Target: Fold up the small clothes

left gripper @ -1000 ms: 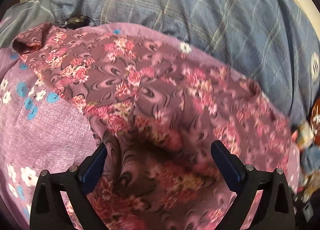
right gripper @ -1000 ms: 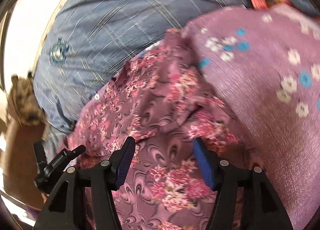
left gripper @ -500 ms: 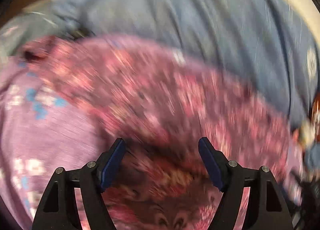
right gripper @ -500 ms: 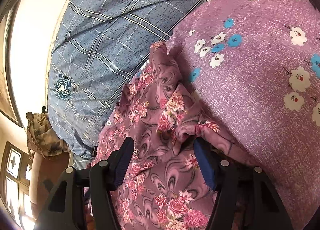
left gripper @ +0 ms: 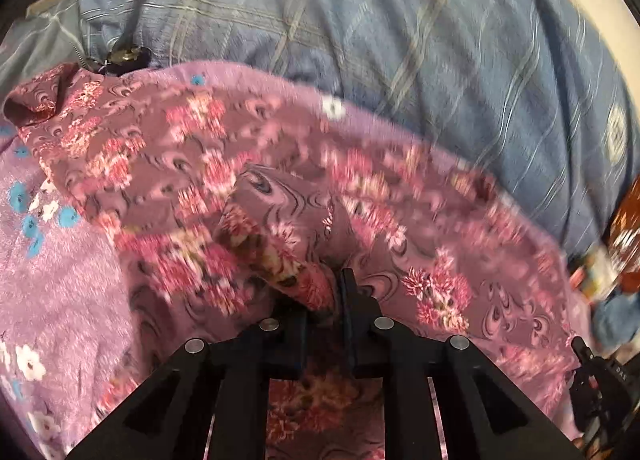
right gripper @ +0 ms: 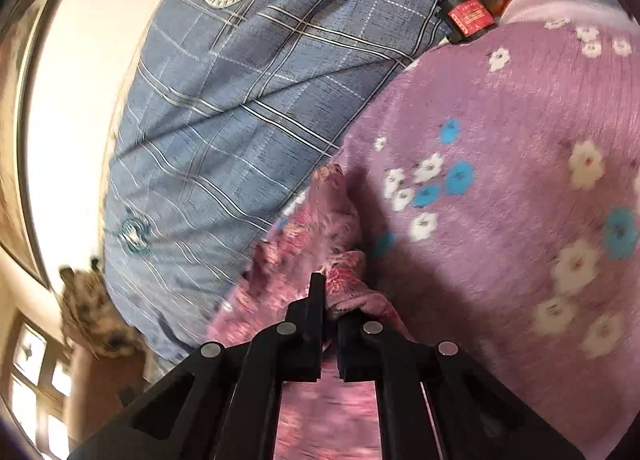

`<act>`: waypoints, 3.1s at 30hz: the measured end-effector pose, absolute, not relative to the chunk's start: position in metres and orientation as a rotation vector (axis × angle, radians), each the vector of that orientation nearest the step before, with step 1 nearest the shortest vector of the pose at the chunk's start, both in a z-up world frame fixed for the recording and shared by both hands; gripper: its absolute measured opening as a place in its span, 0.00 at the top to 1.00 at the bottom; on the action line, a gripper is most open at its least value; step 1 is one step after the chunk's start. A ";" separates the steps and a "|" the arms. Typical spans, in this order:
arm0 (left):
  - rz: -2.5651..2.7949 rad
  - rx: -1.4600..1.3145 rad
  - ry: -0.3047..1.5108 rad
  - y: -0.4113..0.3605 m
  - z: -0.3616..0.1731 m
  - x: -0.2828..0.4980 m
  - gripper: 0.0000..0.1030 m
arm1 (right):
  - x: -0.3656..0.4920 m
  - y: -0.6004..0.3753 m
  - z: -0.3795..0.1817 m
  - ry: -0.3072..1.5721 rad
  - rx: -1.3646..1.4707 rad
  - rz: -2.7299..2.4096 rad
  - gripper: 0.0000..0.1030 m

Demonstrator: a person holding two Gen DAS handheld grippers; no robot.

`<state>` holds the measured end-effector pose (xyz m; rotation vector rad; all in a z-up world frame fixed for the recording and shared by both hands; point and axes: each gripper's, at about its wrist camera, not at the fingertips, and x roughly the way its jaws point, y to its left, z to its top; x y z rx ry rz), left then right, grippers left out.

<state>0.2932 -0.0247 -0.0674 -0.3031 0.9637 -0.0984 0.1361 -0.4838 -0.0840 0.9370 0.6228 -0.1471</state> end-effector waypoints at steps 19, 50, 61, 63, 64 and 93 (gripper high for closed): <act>0.074 -0.105 0.936 -0.053 -0.071 0.287 0.52 | 0.211 -0.459 -0.078 0.753 0.489 -0.291 0.58; 0.343 -0.319 1.122 0.282 0.008 0.371 0.44 | 0.244 -0.167 -0.129 0.910 0.045 0.223 0.23; 0.302 -0.694 1.089 0.323 -0.042 0.410 0.75 | 0.248 -0.166 -0.129 0.905 0.073 0.246 0.20; 0.270 -0.744 1.092 0.325 -0.049 0.412 0.93 | 0.247 -0.169 -0.130 0.903 0.080 0.252 0.19; 0.273 -0.767 1.079 0.326 -0.050 0.410 0.93 | 0.246 -0.170 -0.130 0.903 0.083 0.256 0.18; -0.298 -0.721 1.153 -0.030 -0.043 0.371 0.94 | 0.157 -0.337 -0.080 0.823 0.253 -0.014 0.20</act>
